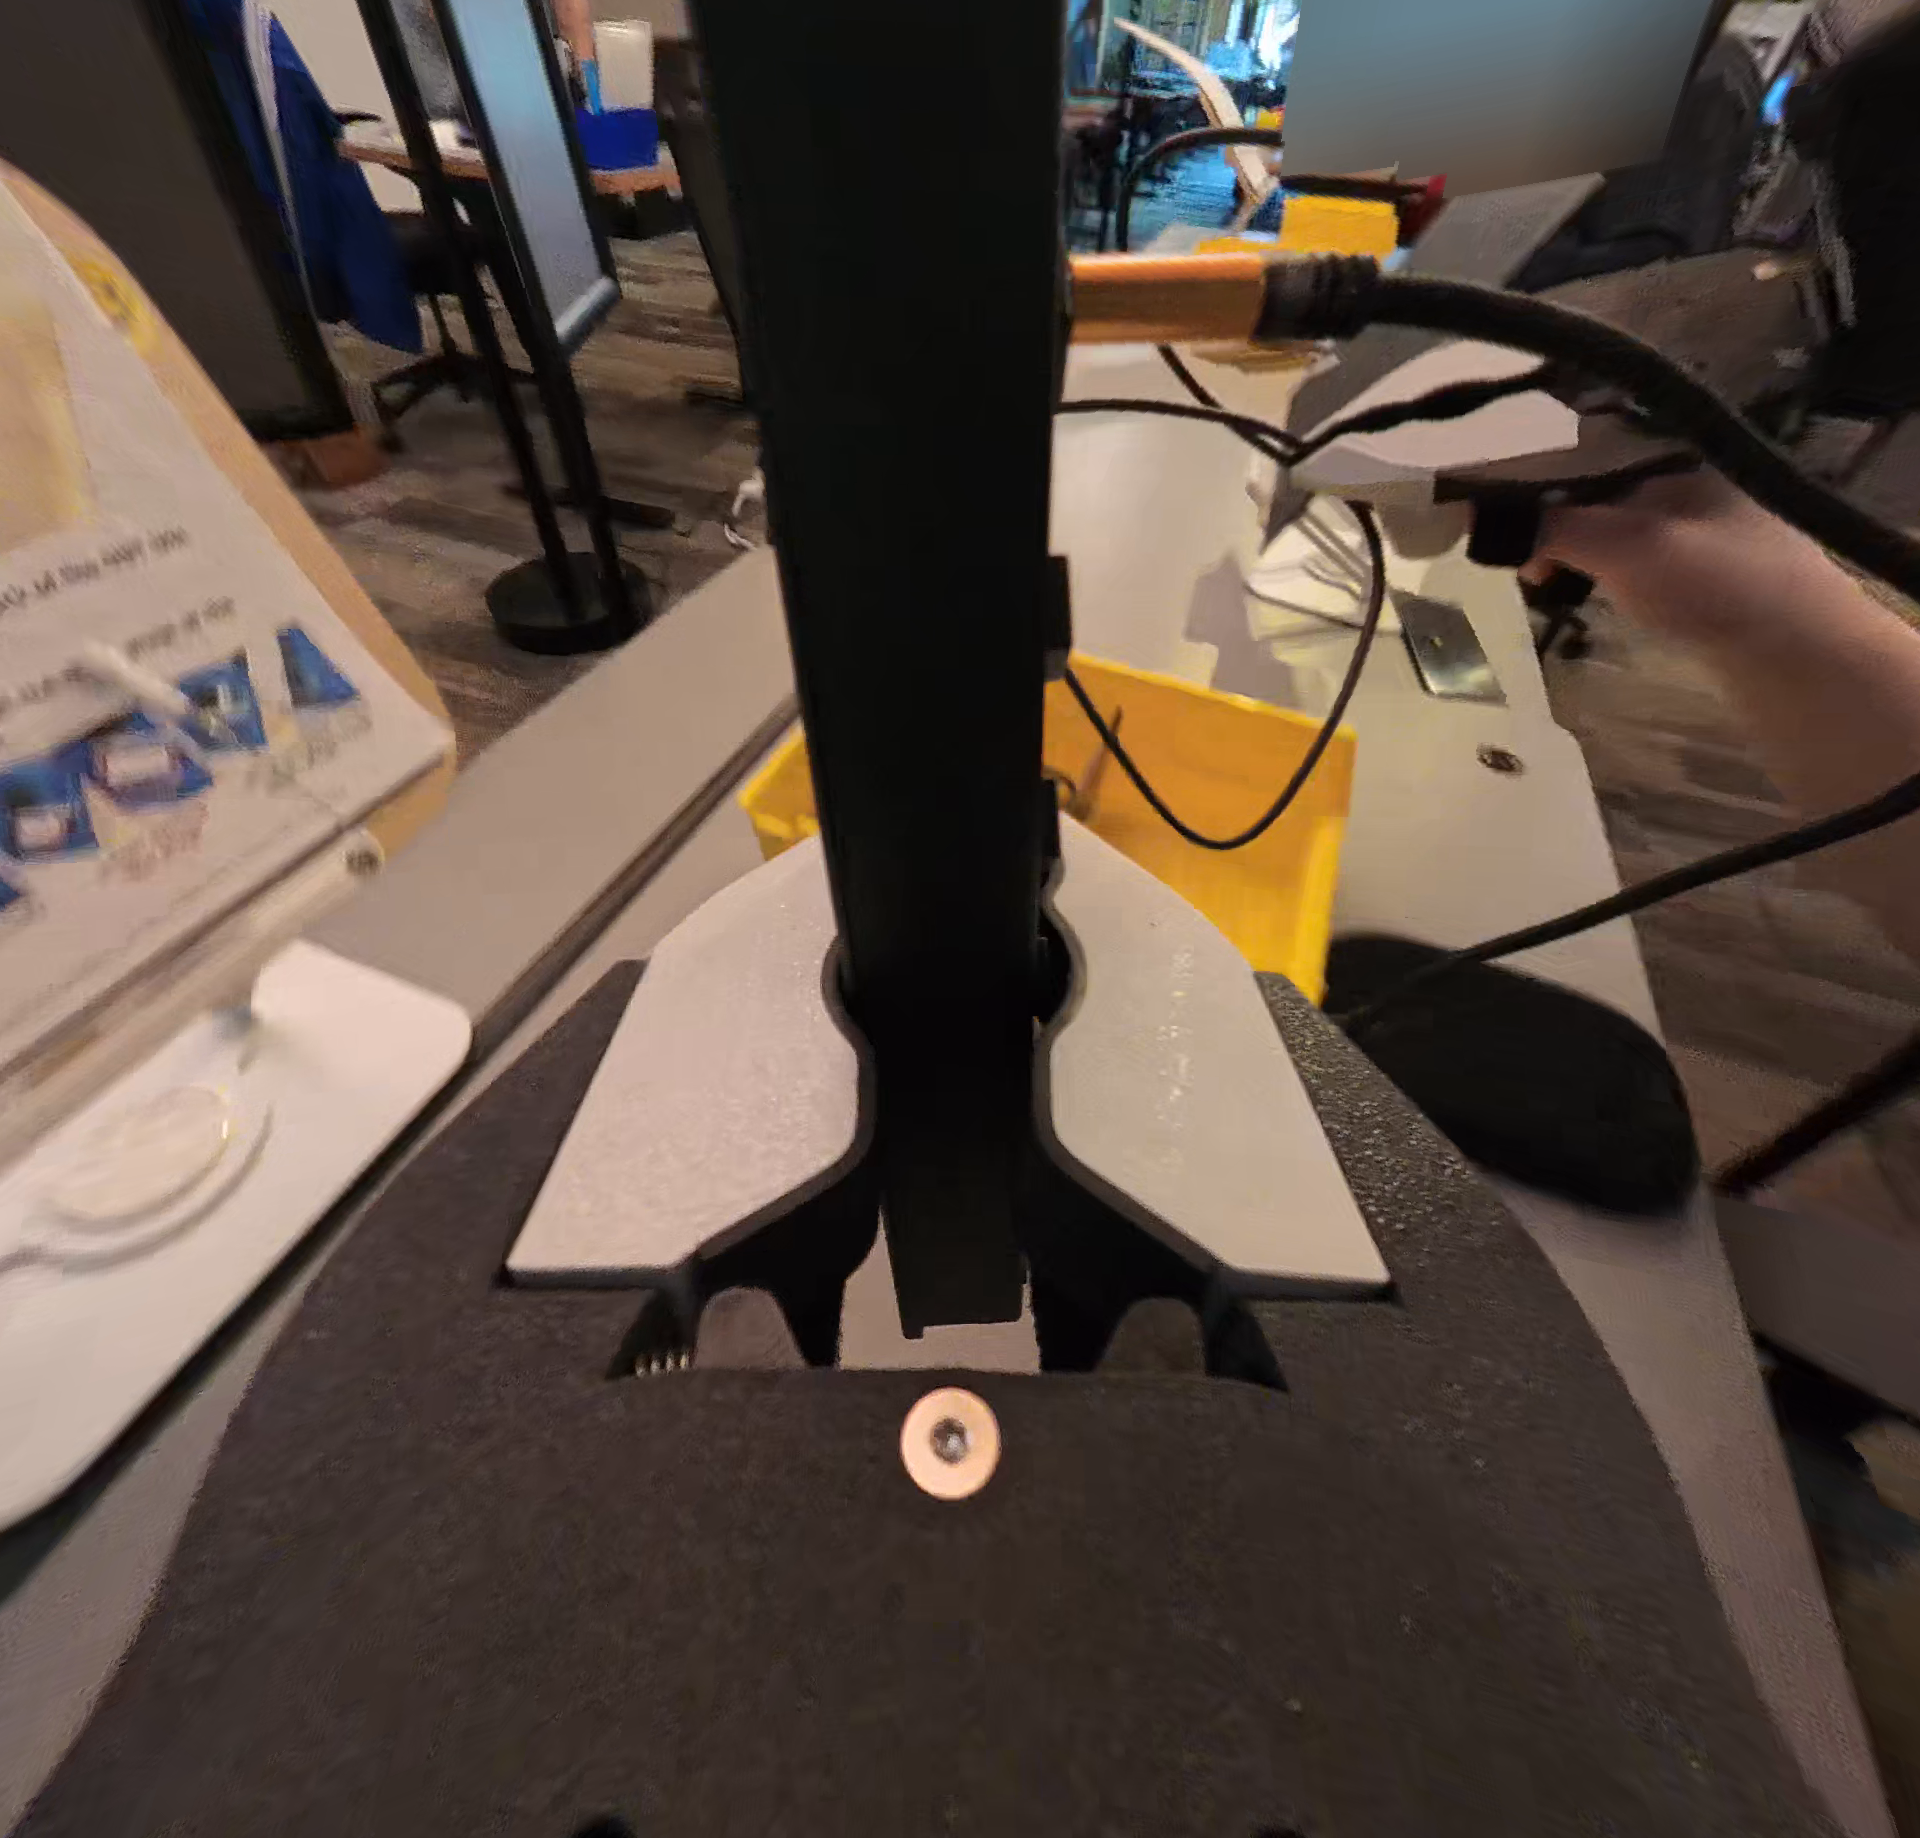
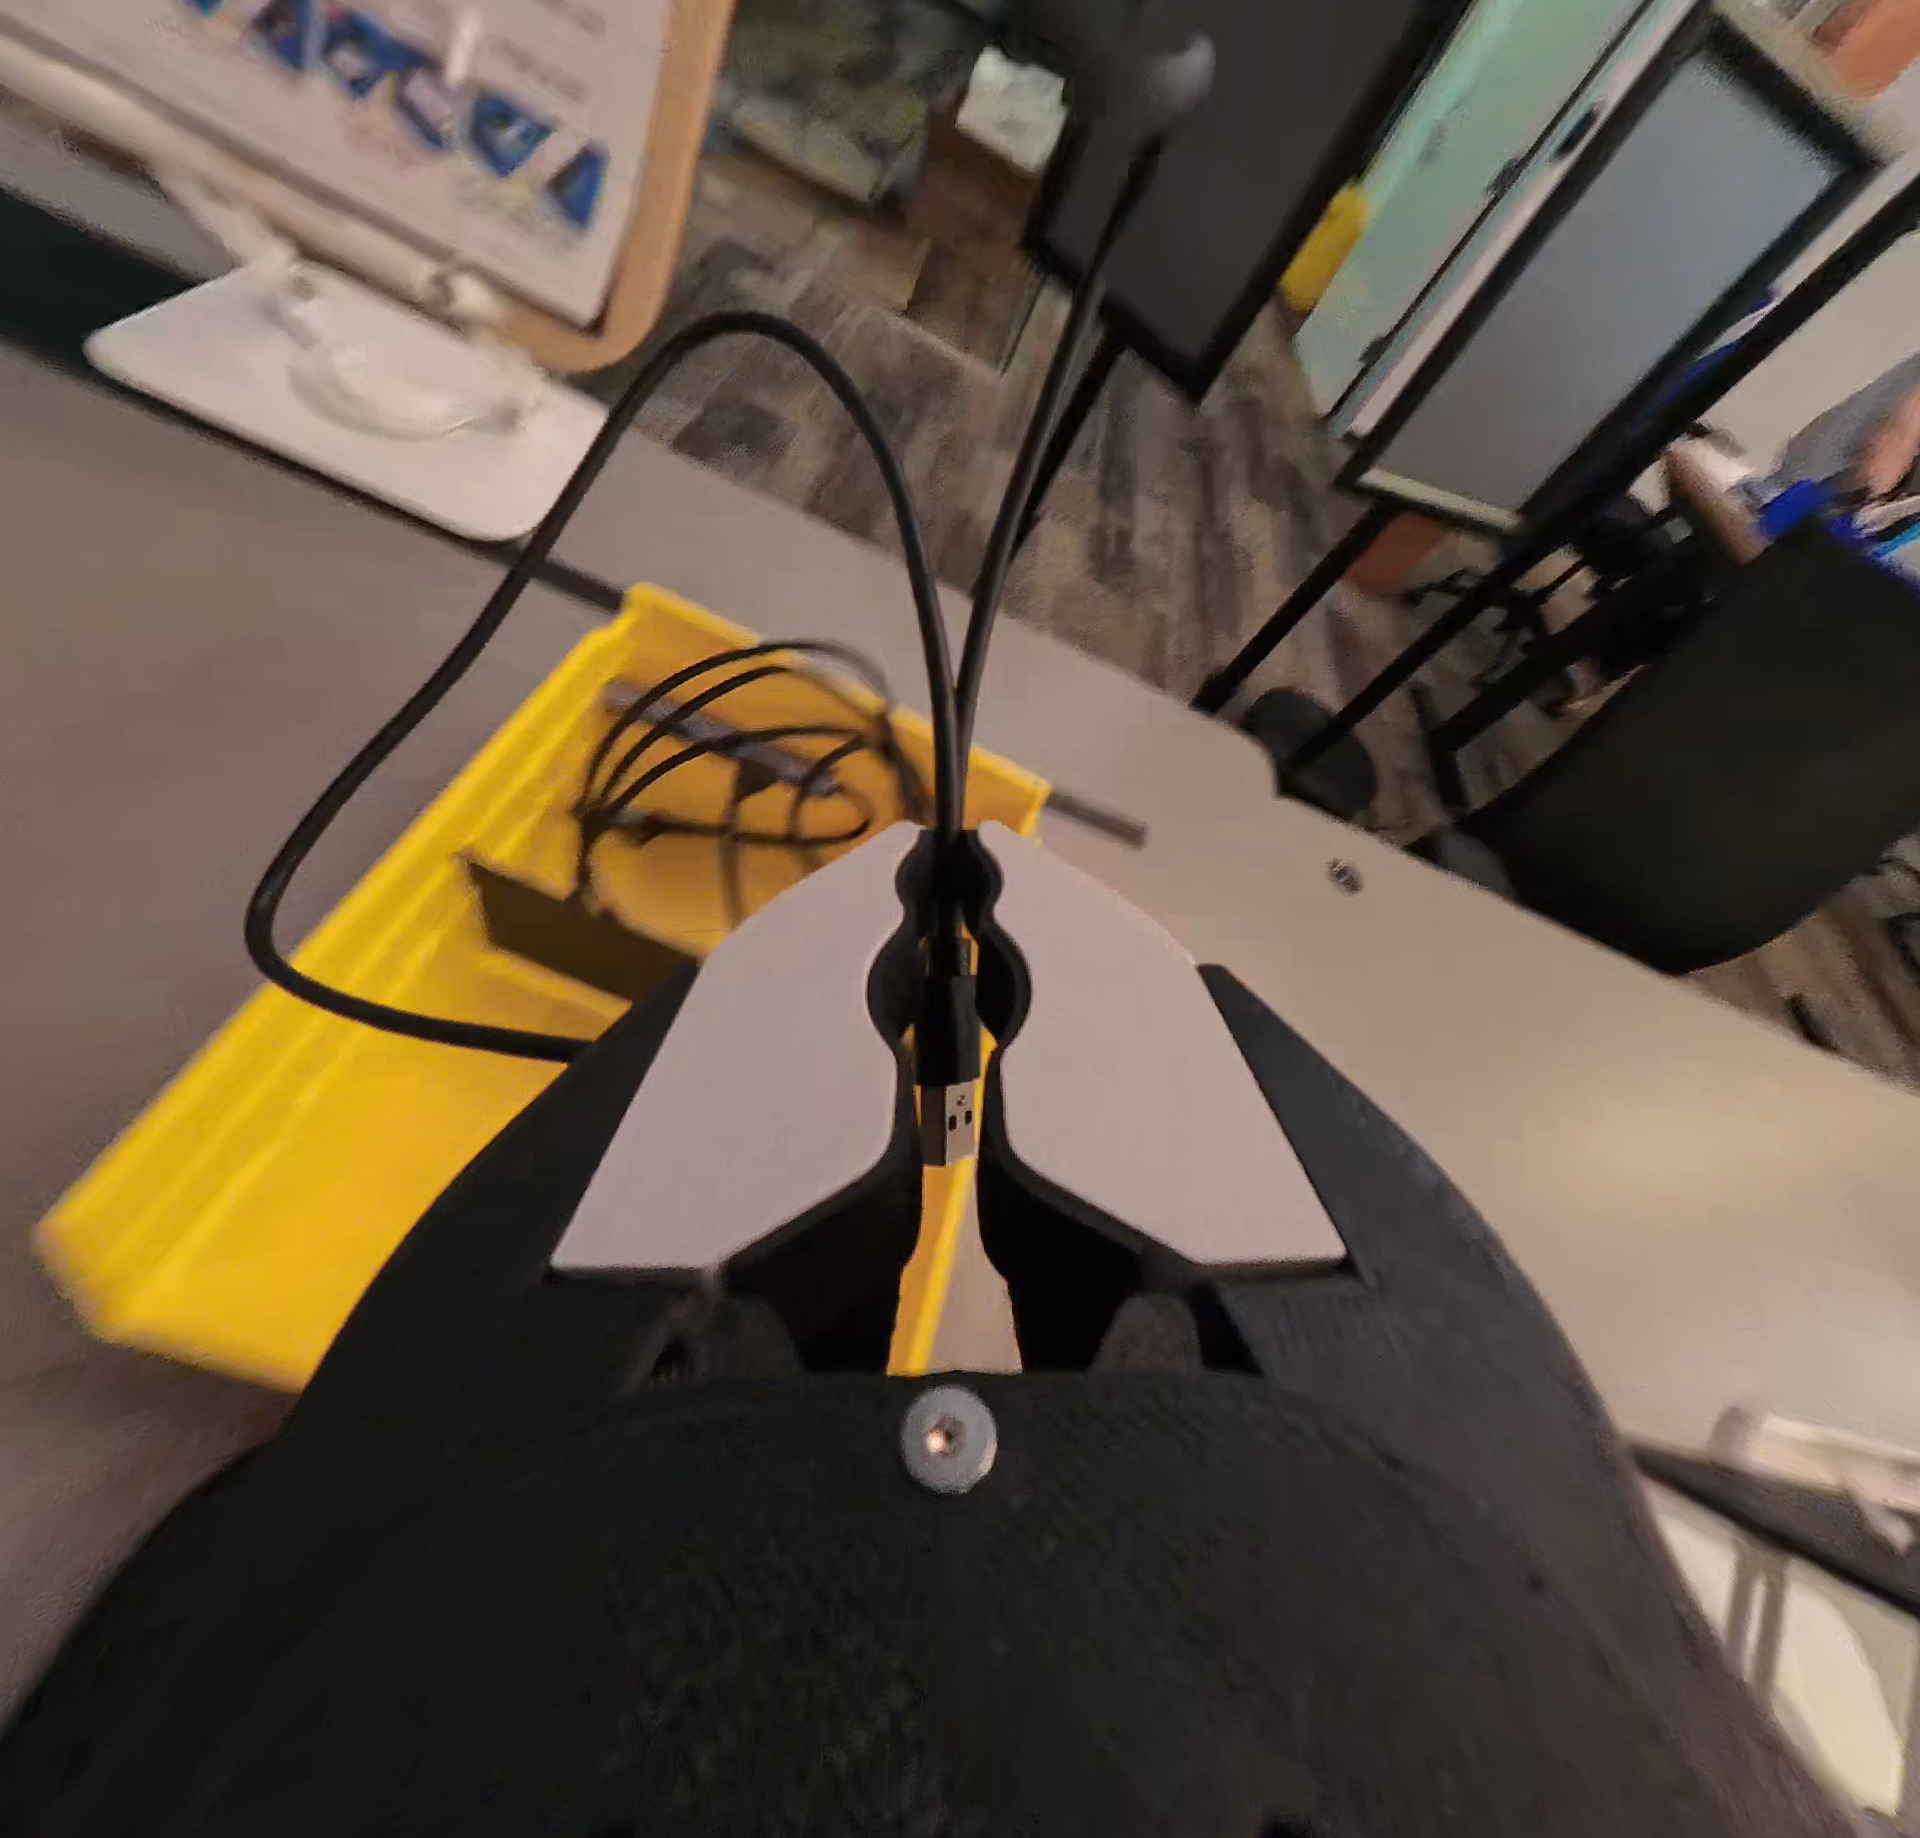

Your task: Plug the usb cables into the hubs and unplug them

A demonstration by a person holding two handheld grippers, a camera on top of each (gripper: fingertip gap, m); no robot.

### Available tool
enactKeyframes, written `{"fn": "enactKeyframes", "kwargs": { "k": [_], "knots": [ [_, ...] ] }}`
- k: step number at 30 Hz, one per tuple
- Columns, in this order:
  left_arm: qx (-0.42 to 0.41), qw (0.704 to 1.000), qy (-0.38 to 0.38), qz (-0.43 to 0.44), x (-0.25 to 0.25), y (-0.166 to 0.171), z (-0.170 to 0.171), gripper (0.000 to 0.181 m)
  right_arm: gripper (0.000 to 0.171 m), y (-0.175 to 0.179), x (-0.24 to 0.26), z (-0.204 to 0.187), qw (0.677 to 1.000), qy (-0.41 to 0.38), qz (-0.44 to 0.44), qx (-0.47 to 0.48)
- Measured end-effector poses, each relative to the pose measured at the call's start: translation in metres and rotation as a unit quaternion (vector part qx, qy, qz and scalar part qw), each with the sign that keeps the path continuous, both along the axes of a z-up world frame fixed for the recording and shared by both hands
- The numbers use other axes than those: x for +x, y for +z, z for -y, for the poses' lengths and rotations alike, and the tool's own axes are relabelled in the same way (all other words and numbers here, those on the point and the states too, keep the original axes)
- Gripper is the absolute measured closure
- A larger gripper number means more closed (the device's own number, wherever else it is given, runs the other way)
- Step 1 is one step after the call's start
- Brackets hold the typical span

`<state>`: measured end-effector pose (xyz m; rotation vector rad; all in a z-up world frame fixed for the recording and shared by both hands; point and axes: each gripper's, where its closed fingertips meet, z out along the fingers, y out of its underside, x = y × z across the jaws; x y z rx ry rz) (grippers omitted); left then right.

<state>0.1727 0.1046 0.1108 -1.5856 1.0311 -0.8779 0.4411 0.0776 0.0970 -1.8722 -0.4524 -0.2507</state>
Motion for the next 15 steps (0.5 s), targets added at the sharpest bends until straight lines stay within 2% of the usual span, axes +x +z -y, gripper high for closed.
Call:
{"fn": "enactKeyframes", "kwargs": {
  "k": [3,7,9,11,13,15],
  "knots": [
    [0.034,0.999,0.009,-0.004,0.06,0.02,-0.033,0.156,0.166,0.007,0.035,-0.044,0.998,-0.008,0.027,0.053],
    [0.145,0.983,0.081,-0.078,0.118,0.018,-0.088,0.156,0.165,-0.04,0.046,-0.098,0.996,0.058,0.053,0.041],
    [0.162,0.975,0.07,-0.132,0.144,-0.005,-0.1,0.156,0.166,-0.074,0.049,-0.115,0.993,0.076,0.09,0.01],
    [0.173,0.964,0.069,-0.19,0.159,-0.033,-0.112,0.156,0.165,-0.102,0.054,-0.123,0.983,0.083,0.164,-0.019],
    [0.174,0.951,0.067,-0.248,0.167,-0.063,-0.121,0.156,0.165,-0.126,0.043,-0.121,0.969,0.139,0.199,-0.056],
    [0.141,0.942,0.052,-0.3,0.172,-0.095,-0.122,0.156,0.164,-0.144,0.032,-0.114,0.957,0.189,0.197,-0.094]
  ]
}}
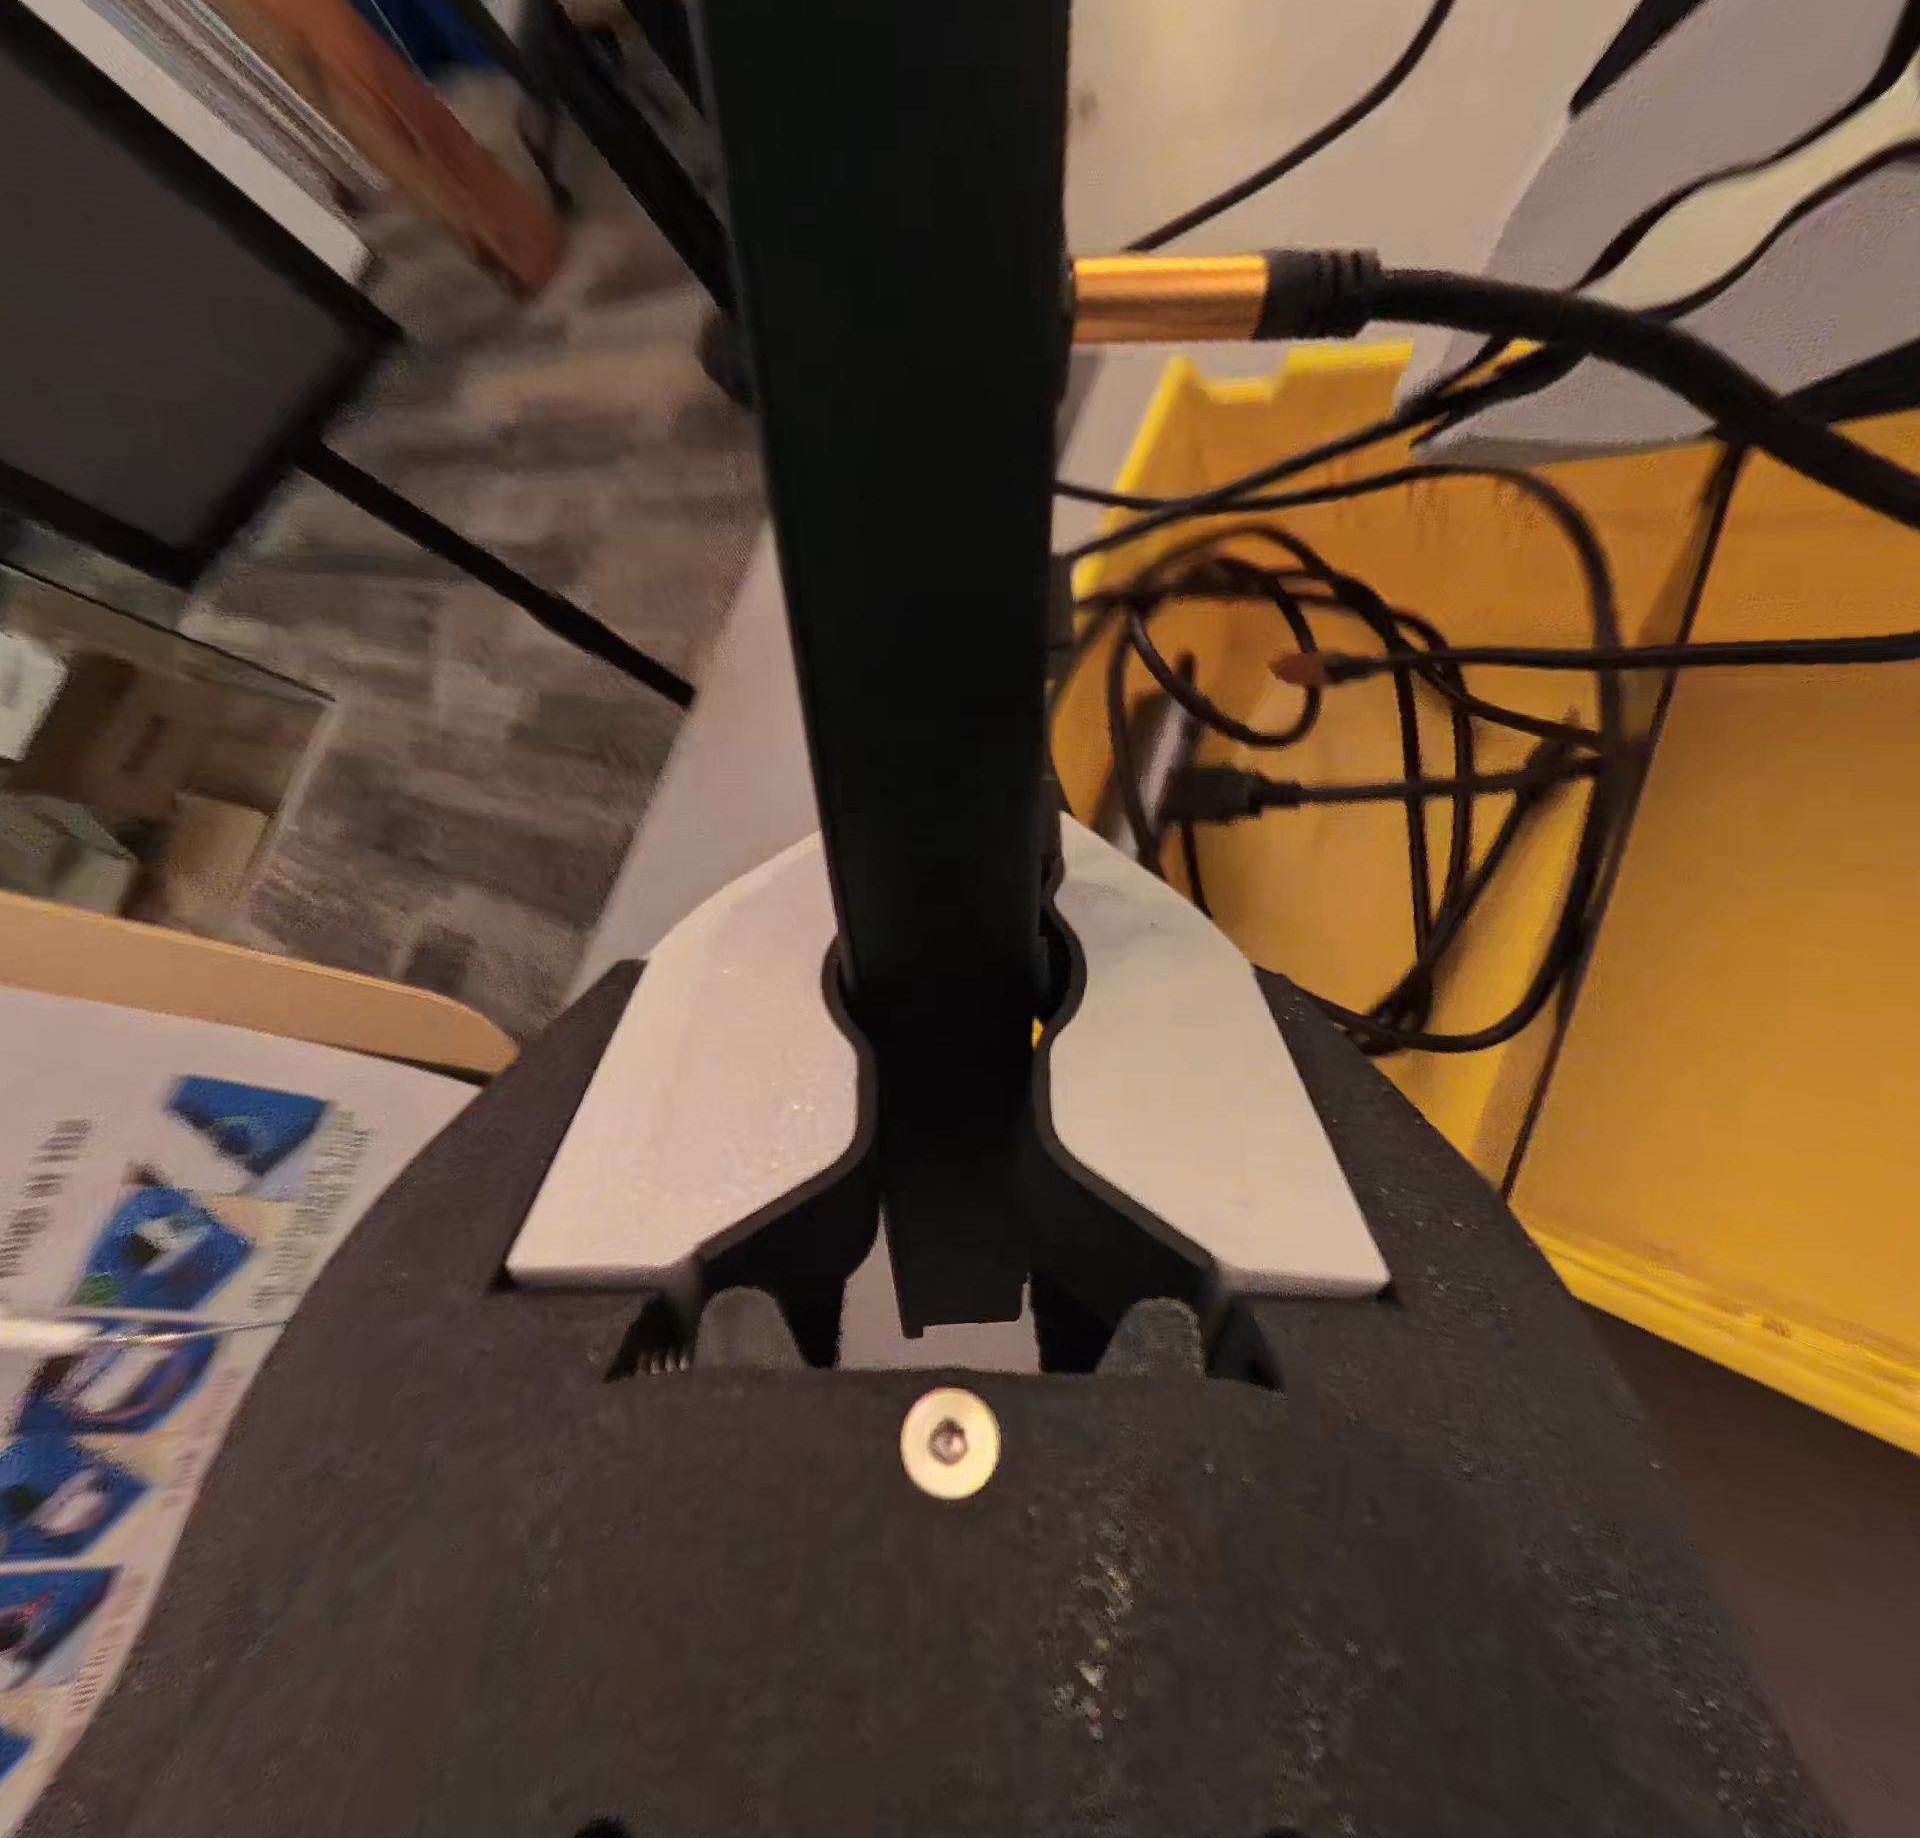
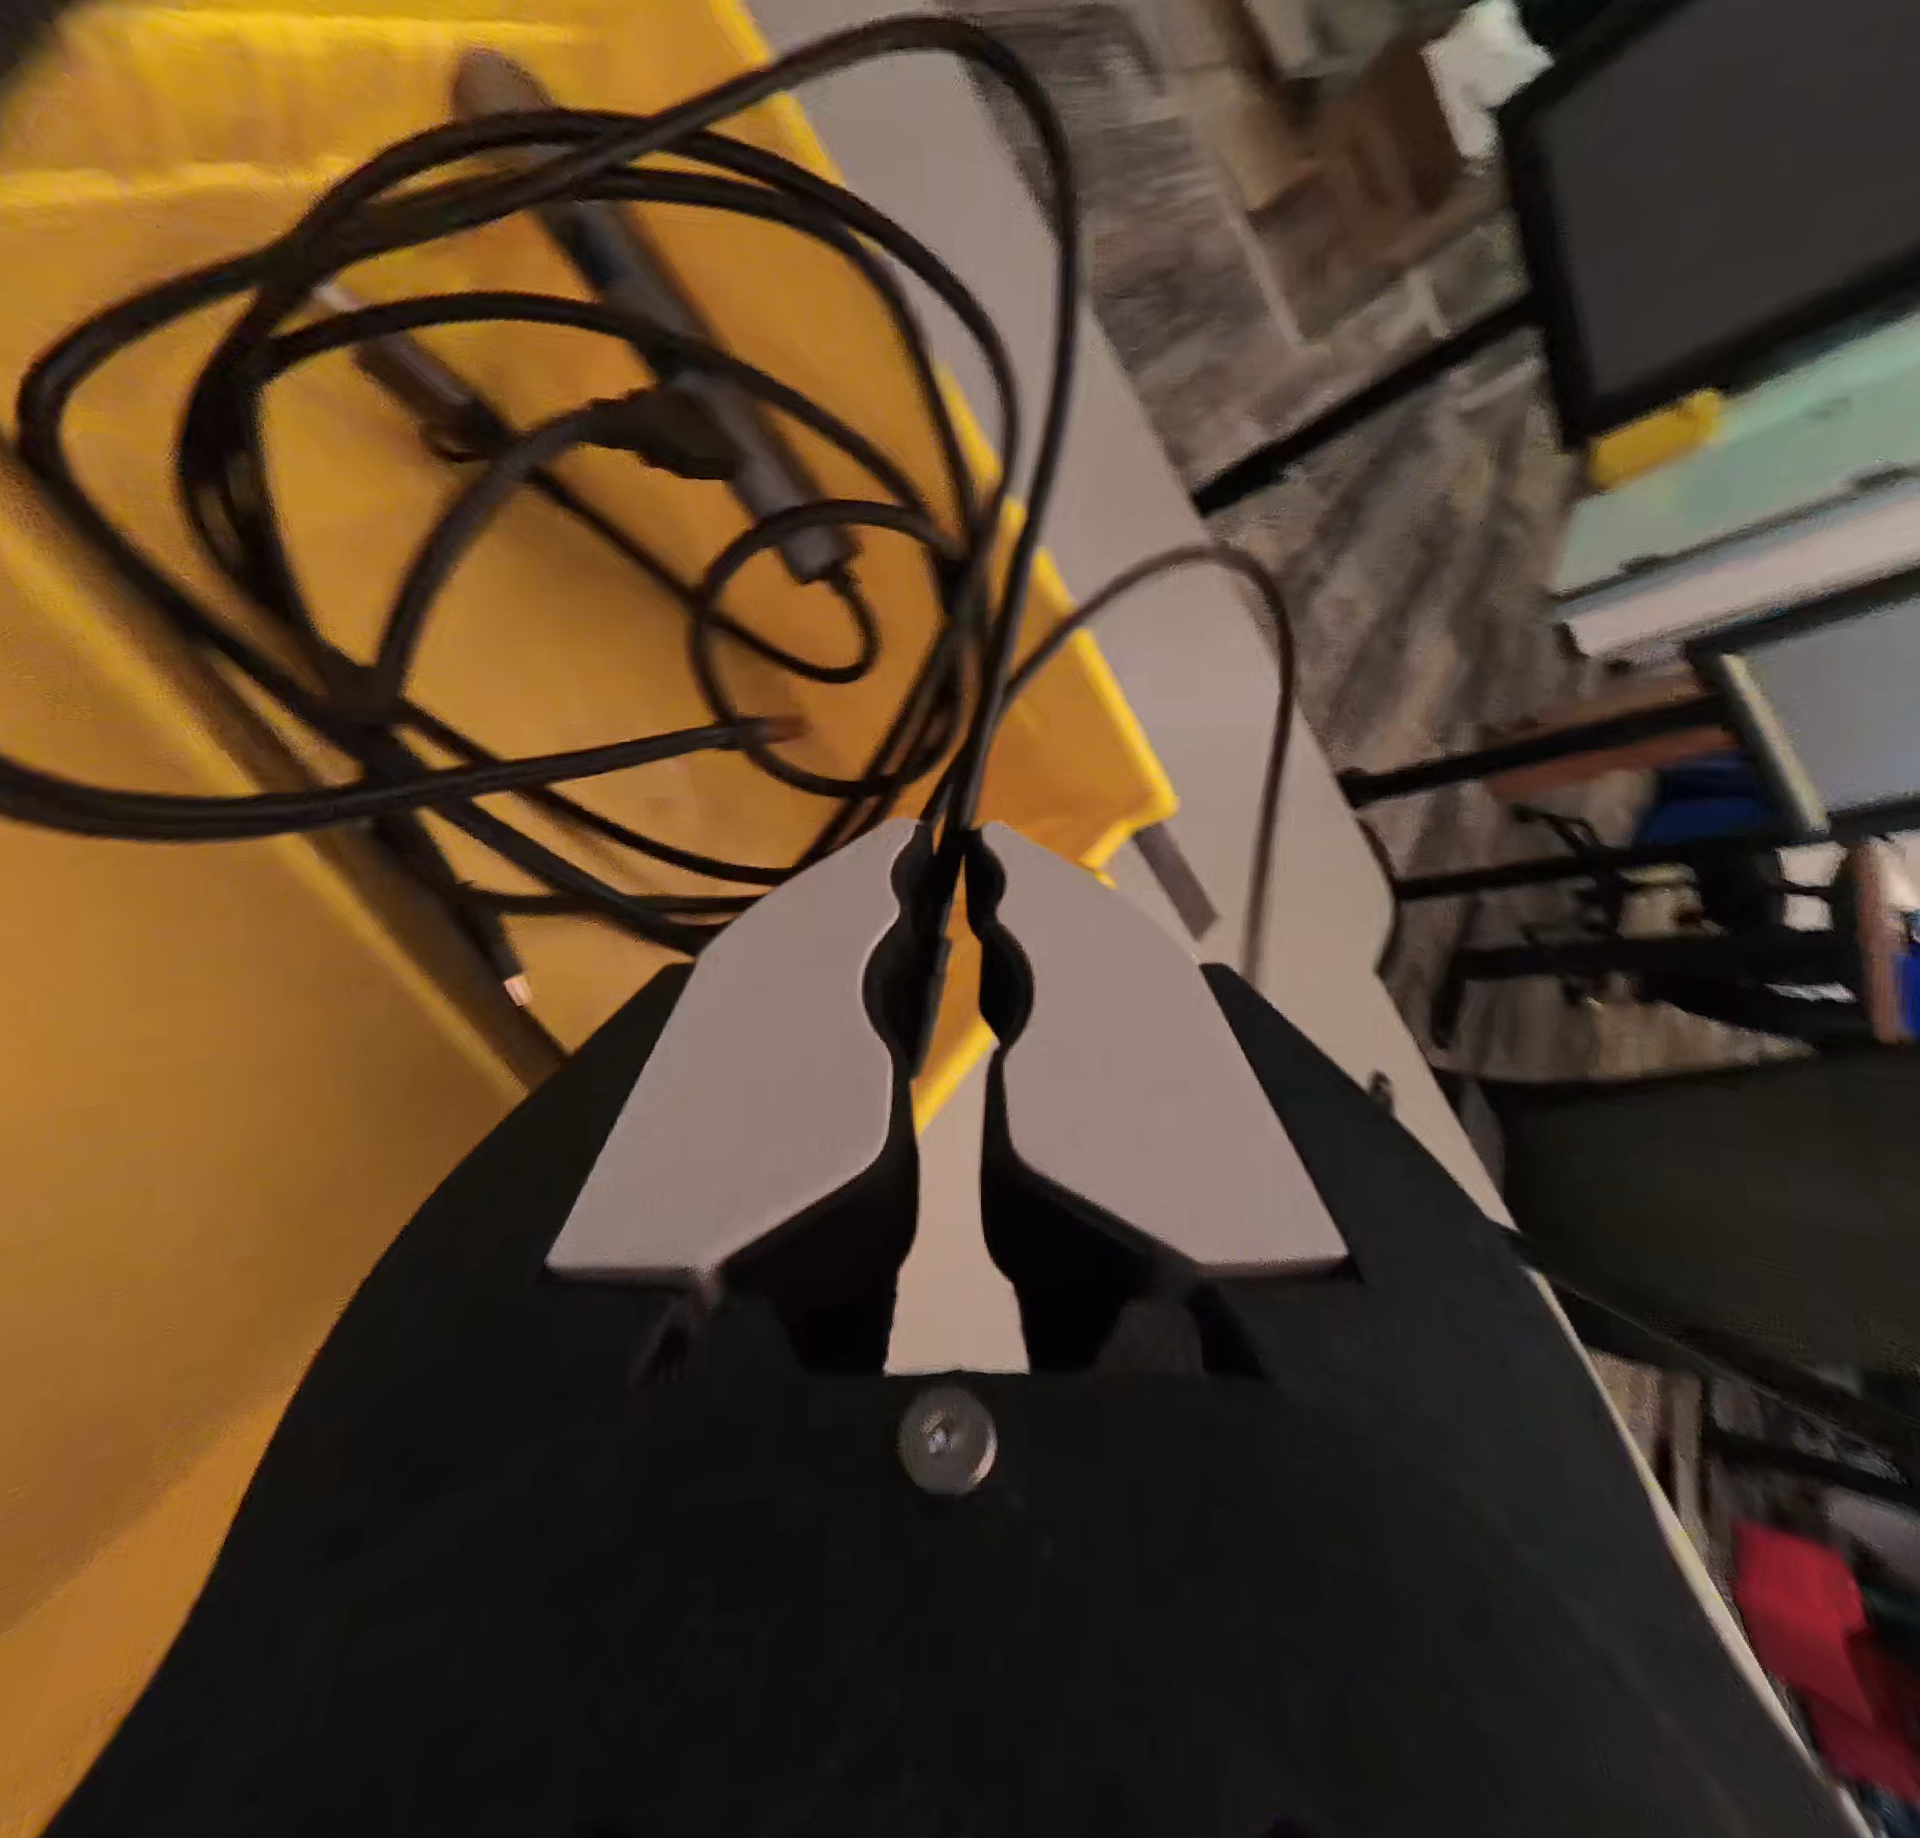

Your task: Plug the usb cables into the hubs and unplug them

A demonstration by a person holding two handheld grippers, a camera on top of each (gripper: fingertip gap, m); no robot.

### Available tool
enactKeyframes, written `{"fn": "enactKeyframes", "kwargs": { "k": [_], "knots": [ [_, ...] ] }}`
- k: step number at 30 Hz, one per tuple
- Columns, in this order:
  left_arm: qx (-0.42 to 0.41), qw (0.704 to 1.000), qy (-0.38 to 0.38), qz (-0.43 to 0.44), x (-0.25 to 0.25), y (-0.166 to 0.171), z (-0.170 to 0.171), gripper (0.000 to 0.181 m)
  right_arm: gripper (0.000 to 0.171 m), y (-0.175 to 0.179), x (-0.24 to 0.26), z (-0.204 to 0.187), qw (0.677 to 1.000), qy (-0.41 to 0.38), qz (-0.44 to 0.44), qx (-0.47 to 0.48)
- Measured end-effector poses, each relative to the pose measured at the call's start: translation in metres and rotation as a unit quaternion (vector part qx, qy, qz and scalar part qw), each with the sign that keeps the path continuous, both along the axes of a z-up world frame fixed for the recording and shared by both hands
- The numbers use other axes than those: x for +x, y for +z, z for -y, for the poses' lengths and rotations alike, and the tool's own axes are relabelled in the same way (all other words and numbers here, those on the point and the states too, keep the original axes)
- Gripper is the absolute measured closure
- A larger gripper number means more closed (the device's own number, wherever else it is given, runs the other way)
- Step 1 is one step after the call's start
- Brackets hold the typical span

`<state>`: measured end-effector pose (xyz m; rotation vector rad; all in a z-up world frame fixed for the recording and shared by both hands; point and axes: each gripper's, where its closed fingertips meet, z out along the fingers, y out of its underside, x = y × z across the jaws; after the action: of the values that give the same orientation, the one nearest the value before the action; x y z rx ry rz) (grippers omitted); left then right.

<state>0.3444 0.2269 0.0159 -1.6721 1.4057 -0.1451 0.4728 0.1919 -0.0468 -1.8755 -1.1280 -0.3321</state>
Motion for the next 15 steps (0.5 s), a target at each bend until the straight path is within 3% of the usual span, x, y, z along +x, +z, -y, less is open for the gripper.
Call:
{"fn": "enactKeyframes", "kwargs": {
  "k": [4,10,15],
  "knots": [
    [-0.08,0.995,0.018,-0.052,0.003,-0.047,0.005,0.156,0.163,-0.012,-0.015,0.014,0.997,0.052,0.005,-0.052],
    [-0.123,0.99,0.007,-0.076,0.004,-0.05,0.013,0.156,0.151,-0.035,-0.011,0.027,0.991,0.033,0.034,-0.128],
    [-0.123,0.987,-0.008,-0.107,-0.011,-0.044,0.015,0.156,0.15,0.014,-0.015,0.057,0.989,0.084,-0.087,-0.091]
  ]
}}
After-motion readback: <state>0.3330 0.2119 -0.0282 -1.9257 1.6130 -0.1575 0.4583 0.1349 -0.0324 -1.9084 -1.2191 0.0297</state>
